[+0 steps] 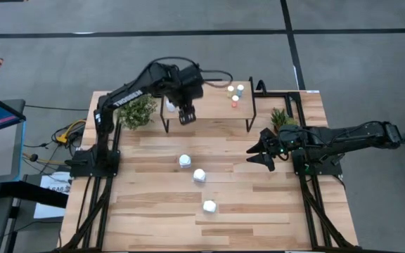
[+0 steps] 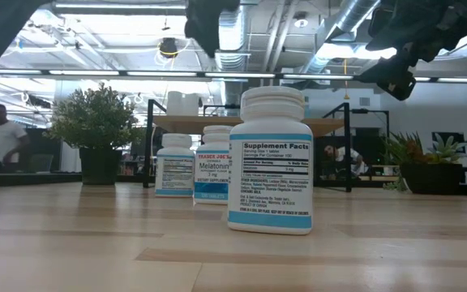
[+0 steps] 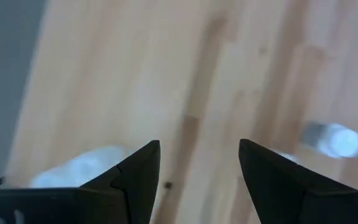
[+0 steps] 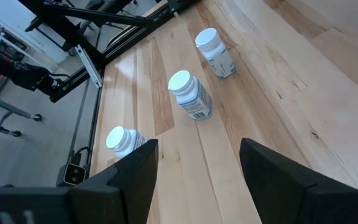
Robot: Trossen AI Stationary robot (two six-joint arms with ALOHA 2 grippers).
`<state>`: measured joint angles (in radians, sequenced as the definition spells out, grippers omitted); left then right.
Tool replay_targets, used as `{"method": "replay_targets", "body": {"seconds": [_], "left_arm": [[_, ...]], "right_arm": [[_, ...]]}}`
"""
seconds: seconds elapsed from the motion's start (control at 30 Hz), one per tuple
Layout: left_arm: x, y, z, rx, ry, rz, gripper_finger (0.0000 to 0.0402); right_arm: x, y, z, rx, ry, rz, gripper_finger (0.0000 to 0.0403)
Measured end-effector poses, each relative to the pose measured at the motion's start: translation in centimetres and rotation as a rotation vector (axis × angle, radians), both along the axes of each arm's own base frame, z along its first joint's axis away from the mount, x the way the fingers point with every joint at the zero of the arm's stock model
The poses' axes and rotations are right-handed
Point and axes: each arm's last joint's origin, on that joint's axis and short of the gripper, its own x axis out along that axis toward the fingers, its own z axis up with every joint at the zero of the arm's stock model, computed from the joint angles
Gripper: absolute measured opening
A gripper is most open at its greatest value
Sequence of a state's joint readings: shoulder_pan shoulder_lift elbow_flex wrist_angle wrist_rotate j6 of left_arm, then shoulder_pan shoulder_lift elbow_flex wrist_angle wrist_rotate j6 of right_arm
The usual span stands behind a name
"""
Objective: Pick and place medicine bottles onto shelf by color
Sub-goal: Move the bottom white blue pill bottle to the middle of the table
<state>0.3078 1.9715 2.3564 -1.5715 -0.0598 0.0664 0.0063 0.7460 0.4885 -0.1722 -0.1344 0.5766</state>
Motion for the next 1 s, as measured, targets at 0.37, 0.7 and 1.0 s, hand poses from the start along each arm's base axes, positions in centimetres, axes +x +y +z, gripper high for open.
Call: {"method": "replay_targets", "body": {"seconds": [0.37, 0.7, 1.0], "left_arm": [[1.6, -8.9, -0.9, -0.039, 0.037, -0.265, 0.0206], [1.7, -16.0, -4.3, -0.111, 0.174, -0.418, 0.0206], [1.8, -20.7, -7.5, -0.154, 0.205, -0.447, 0.0206]], "right_arm": [[0.0, 0.0, 0.0, 0.001, 0.0, 0.0, 0.0249], [-0.1, 0.0, -0.1, 0.0, 0.017, 0.0, 0.0249], [-0.1, 0.0, -0.3, 0.0, 0.033, 0.0, 0.0249]]}}
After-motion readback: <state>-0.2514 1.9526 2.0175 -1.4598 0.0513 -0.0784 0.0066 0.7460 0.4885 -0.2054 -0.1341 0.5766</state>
